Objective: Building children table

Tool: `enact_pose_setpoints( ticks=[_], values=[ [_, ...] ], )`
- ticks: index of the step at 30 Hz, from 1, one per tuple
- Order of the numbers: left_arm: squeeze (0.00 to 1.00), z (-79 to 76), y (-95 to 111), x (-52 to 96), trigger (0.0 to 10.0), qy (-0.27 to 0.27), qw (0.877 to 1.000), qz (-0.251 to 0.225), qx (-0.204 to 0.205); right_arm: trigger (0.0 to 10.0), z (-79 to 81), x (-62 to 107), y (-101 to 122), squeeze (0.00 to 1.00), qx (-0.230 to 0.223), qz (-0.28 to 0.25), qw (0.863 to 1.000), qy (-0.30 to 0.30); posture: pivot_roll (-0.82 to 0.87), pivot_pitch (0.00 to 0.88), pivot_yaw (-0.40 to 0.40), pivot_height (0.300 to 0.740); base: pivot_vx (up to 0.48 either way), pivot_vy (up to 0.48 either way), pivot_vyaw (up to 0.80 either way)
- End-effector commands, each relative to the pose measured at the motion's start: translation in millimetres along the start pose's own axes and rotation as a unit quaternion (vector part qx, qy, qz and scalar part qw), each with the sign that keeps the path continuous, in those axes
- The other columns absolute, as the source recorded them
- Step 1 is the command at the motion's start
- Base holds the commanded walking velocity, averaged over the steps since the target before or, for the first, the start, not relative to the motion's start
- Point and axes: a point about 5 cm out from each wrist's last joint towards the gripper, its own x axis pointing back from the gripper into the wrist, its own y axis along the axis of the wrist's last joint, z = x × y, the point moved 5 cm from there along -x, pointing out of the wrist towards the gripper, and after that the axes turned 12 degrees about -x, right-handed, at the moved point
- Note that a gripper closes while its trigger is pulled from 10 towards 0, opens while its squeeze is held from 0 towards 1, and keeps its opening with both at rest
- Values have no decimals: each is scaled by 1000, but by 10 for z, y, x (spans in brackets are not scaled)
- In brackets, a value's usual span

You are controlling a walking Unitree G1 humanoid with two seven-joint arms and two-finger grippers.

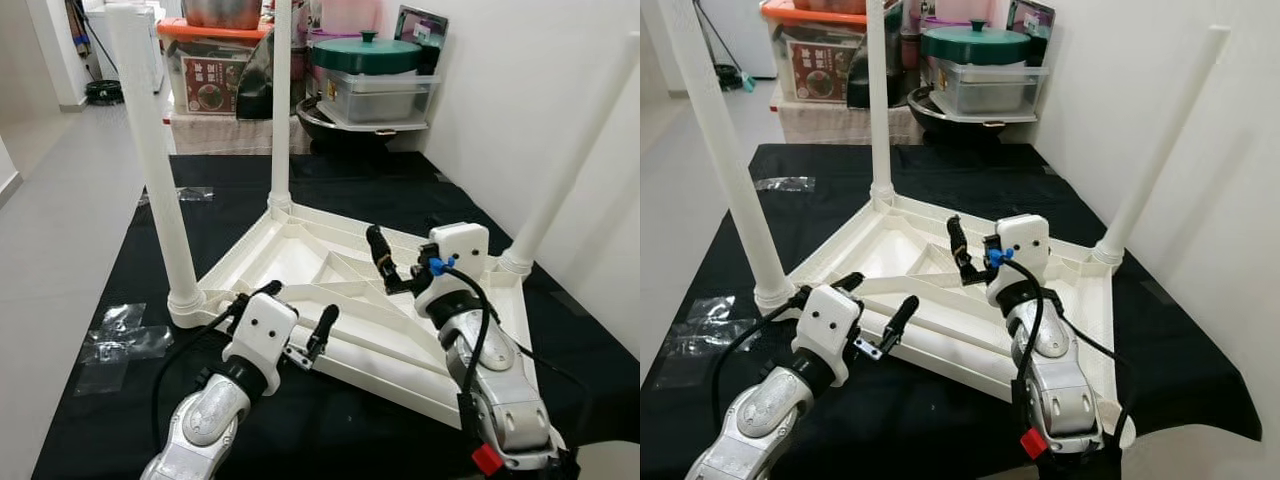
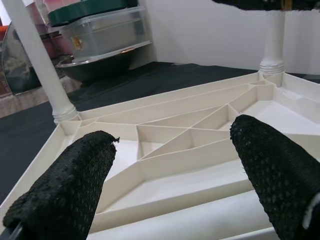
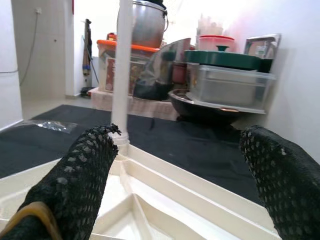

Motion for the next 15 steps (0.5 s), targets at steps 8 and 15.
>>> enact_pose_setpoints(
  ticks=[8, 15],
  values=[
    [0, -58, -61, 23, 10000, -5, 1000, 14, -2, 10000, -146, -72, 29, 0, 17, -1, 1000, -10, 47, 0, -83, 740, 0, -416, 0],
    [0, -29, -132, 46, 10000, 5, 999, 32, 9, 10000, -123, -208, -47, 0, -23, 79, 990, 111, 48, 0, -84, 740, 0, -62, 0]
  ],
)
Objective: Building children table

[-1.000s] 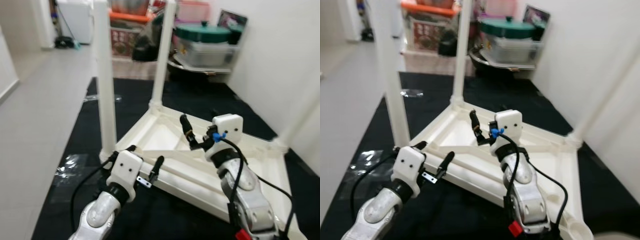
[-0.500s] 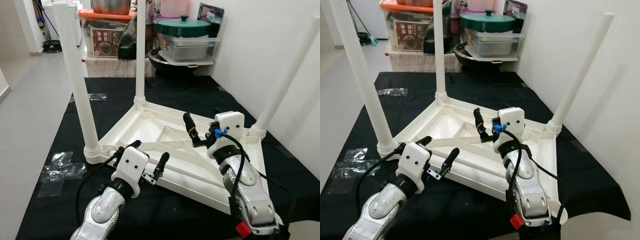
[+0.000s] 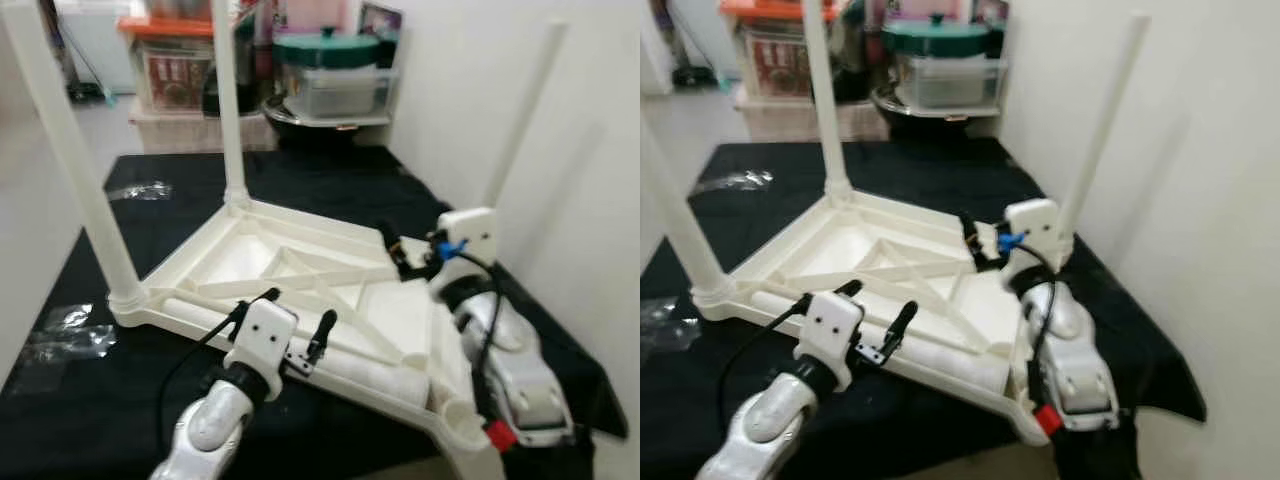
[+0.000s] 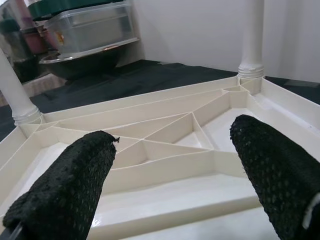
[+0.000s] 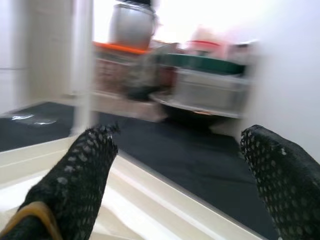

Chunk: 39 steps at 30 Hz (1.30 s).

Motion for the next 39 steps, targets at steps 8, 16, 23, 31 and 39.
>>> enact_pose_setpoints(
  ticks=[8, 16, 23, 31, 39],
  values=[
    [0, -145, -119, 78, 10000, -32, 999, 29, 28, 10000, -189, -5, -198, 0, -29, 151, 979, 131, 52, 1, -86, 740, 0, 0, 0],
    [0, -657, -216, 423, 10000, -197, 974, 55, 93, 10000, -256, 180, -290, 0, -9, 285, 923, 257, 55, 16, -83, 740, 0, 0, 0],
    [0, -642, -329, 591, 10000, -199, 972, 87, 90, 10000, -270, 93, -403, 0, -19, 333, 910, 245, 55, 30, -89, 740, 0, 0, 0],
    [0, -706, -337, 788, 10000, -235, 960, 106, 110, 10000, -321, 330, -596, 0, 36, 345, 892, 289, 53, 46, -96, 740, 0, 0, 0],
    [0, -714, -283, 767, 10000, -246, 960, 85, 105, 10000, -528, 445, -516, 0, -157, 348, 897, 221, 37, 39, -88, 740, 0, 0, 0]
  ],
)
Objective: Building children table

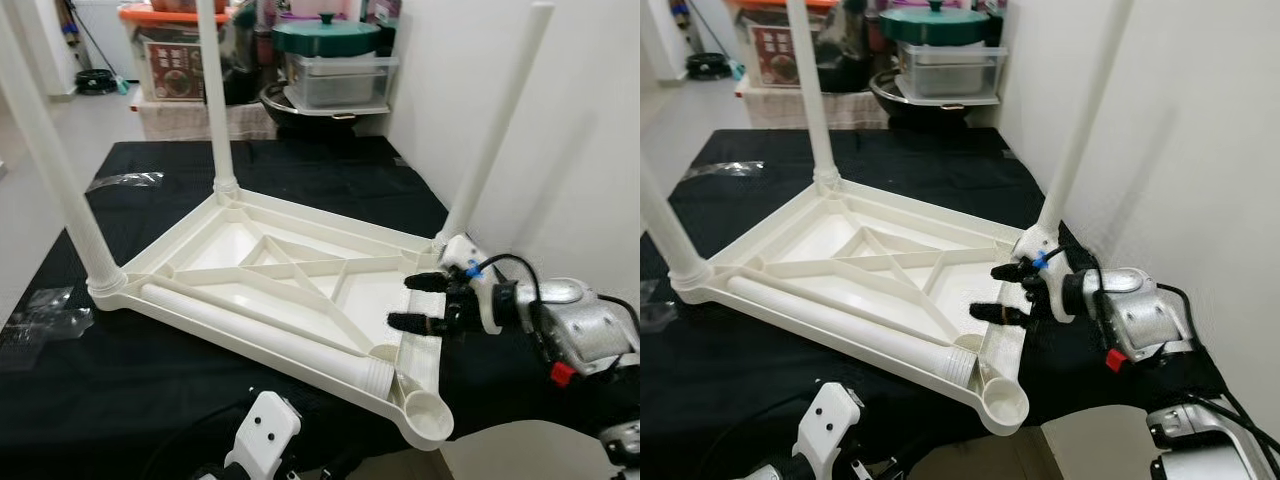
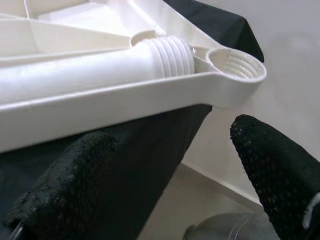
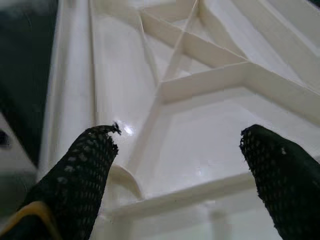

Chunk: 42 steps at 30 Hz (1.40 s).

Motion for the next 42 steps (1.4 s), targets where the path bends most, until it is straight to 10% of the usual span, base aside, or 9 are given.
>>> enact_pose_setpoints(
  ticks=[1, 11, 12, 14, 42],
  values=[
    [0, 6, 24, -3, 10000, 4, 1000, -9, -14, 10000, 39, 61, -52, 0, -101, -36, 994, 27, 38, 35, -86, 740, 0, 0, 0],
    [0, 254, 104, -22, 10000, 80, 996, -29, -32, 10000, -35, -66, -60, 0, 20, -153, 979, -132, 43, 16, -68, 740, 0, 0, 0],
    [0, 277, 107, -38, 10000, 91, 995, -31, -31, 10000, -94, -46, 18, 0, 1, -220, 950, -224, 44, 7, -61, 740, 0, 0, 0],
    [0, 280, 89, -44, 10000, 93, 995, -29, -25, 10000, -125, -20, 23, 0, -26, -243, 934, -259, 46, 6, -62, 740, 0, 0, 0],
    [0, 281, 52, -75, 10000, 97, 995, -23, -26, 10000, -64, -16, 308, 0, -67, -303, 898, -311, 51, 14, -70, 740, -132, 0, 0]
  ],
)
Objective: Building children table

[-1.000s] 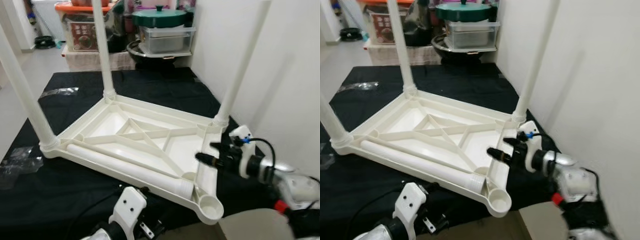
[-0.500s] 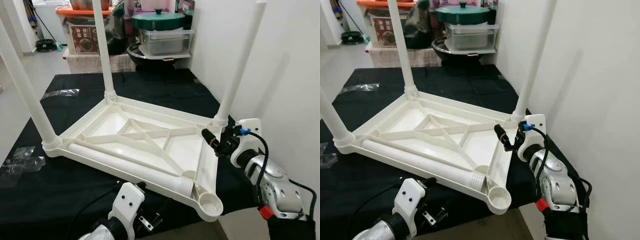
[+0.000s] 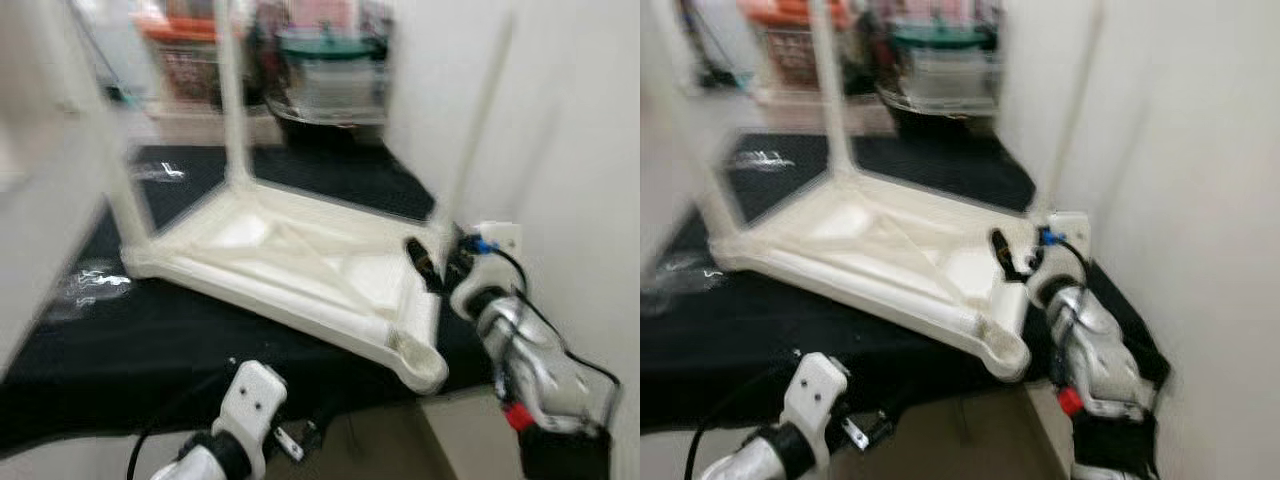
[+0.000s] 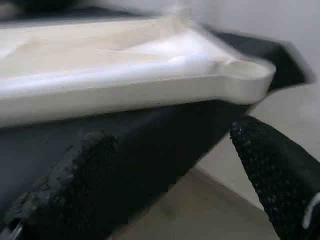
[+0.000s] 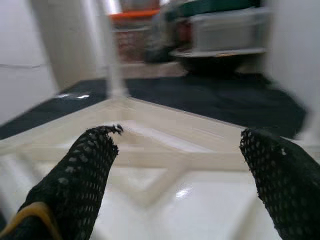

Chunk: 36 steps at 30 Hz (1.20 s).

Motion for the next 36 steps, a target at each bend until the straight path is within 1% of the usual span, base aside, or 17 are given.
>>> enact_pose_setpoints(
  ticks=[1, 5, 11, 14, 15, 16, 17, 21, 23, 24, 26, 27, 28, 29, 31, 33, 36],
  values=[
    [0, 28, 34, -25, 10000, 0, 1000, -4, -13, 10000, -6, -8, -33, 0, -22, 15, 1000, -10, 48, 18, -69, 740, 0, 0, 0],
    [0, 20, 54, -23, 10000, -1, 1000, -6, -14, 10000, 108, -49, 64, 0, -31, 11, 999, 2, 43, 26, -70, 740, 0, 0, 0],
    [0, 8, 65, -18, 10000, -4, 1000, -8, -15, 10000, 55, -66, -1, 0, -37, 38, 998, -22, 46, 34, -68, 740, 0, 0, 0],
    [0, 12, 92, -4, 10000, -4, 1000, -11, -15, 10000, -185, -47, -312, 0, -85, 170, 979, -72, 50, 50, -68, 740, 0, 0, 0],
    [0, 13, 88, 0, 10000, -5, 1000, -10, -15, 10000, -208, -27, -369, 0, -94, 202, 973, -65, 46, 55, -66, 740, 0, 0, 0],
    [0, 13, 88, 0, 10000, -5, 1000, -10, -15, 10000, -208, -27, -369, 0, -94, 202, 973, -65, 46, 55, -66, 740, 0, 0, 0],
    [0, 12, 84, 6, 10000, -6, 1000, -9, -16, 10000, -216, 3, -413, 0, -131, 236, 961, -53, 45, 54, -66, 740, 0, 0, 0],
    [0, 11, 83, 7, 10000, -6, 1000, -9, -16, 10000, -213, 8, -417, 0, -142, 241, 959, -51, 45, 54, -66, 740, 0, 0, 0],
    [0, 0, 70, 8, 10000, -10, 1000, -7, -16, 10000, -236, 65, -437, 0, -234, 272, 933, -23, 42, 63, -61, 740, 0, 0, 0],
    [0, 0, 70, 8, 10000, -10, 1000, -7, -16, 10000, -236, 65, -437, 0, -234, 272, 933, -23, 42, 63, -61, 740, 0, 0, 0],
    [0, 0, 66, 12, 10000, -10, 1000, -6, -16, 10000, -228, 117, -454, 0, -305, 289, 907, -3, 42, 64, -64, 740, 0, 0, 0],
    [0, 1, 66, 14, 10000, -9, 1000, -5, -16, 10000, -220, 130, -467, 0, -321, 293, 901, 0, 42, 64, -64, 740, 0, 0, 0],
    [0, 1, 66, 14, 10000, -9, 1000, -5, -16, 10000, -220, 130, -467, 0, -321, 293, 901, 0, 42, 64, -64, 740, 0, 0, 0],
    [0, 1, 62, 15, 10000, -9, 1000, -3, -17, 10000, -250, 162, -522, 0, -333, 301, 893, -8, 45, 66, -64, 740, 0, 0, 0],
    [0, 4, 60, 16, 10000, -8, 1000, -2, -18, 10000, -273, 178, -548, 0, -343, 304, 889, -11, 47, 67, -64, 740, 0, 0, 0],
    [0, 4, 60, 16, 10000, -8, 1000, -2, -18, 10000, -273, 178, -548, 0, -343, 304, 889, -11, 47, 67, -64, 740, 0, 0, 0],
    [0, 10, 57, 13, 10000, -8, 1000, -2, -18, 10000, -308, 246, -589, 0, -379, 332, 863, -14, 43, 65, -63, 740, 0, 0, 0]
  ],
)
